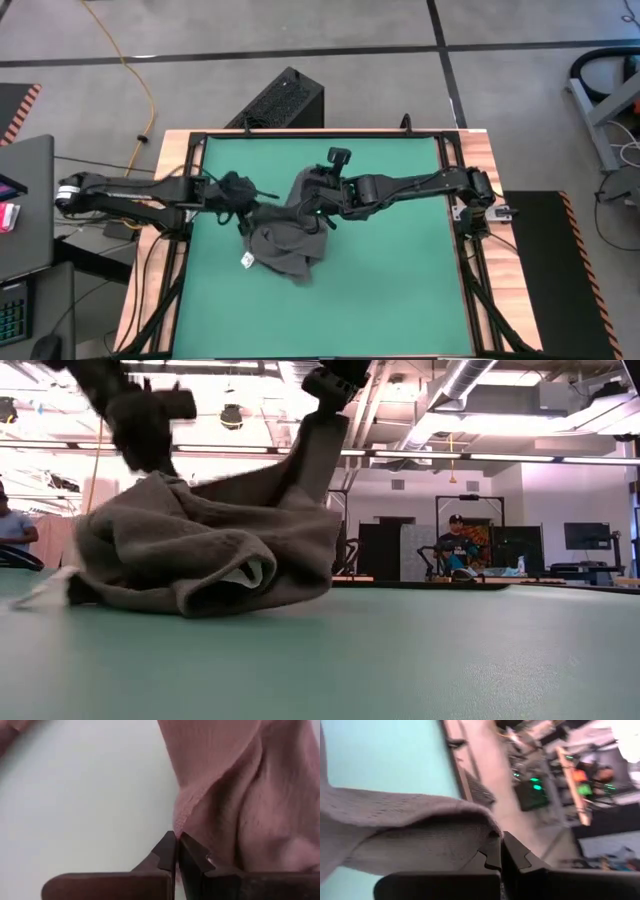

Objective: Roll towel
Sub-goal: Roll the gray towel

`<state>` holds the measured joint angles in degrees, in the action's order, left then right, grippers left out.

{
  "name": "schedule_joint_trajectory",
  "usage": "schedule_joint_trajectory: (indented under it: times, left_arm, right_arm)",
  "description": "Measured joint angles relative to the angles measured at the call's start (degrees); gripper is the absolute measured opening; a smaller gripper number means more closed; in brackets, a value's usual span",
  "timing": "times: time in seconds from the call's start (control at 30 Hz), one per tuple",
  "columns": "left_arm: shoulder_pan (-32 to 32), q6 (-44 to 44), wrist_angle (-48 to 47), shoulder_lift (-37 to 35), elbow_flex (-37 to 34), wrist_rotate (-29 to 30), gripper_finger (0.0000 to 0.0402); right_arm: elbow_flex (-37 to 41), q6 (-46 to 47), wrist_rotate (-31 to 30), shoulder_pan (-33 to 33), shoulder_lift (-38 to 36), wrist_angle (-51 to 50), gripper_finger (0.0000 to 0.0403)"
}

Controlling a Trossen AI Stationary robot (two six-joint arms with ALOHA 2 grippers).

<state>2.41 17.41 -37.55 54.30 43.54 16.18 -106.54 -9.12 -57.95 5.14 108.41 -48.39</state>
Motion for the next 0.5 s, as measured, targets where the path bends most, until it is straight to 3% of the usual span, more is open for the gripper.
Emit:
schedule_joint_trajectory:
  times: [0.2, 0.33, 0.5]
  left_arm:
    - [-0.94, -4.7, -11.34, -2.17, 14.42, 8.79, 0.0]
    - [-0.67, -8.31, -16.36, -2.6, 22.24, 13.07, 0.0]
    - [0.71, -20.81, -18.65, -1.78, 32.18, 25.9, 0.0]
  right_arm:
    - [0.0, -3.12, -8.38, -1.3, -2.86, 1.21, 0.0011]
    - [0.0, -3.04, -9.1, -1.72, -6.22, 1.39, 0.0011]
    - [0.0, -9.92, -14.54, -3.2, -10.78, 8.47, 0.0011]
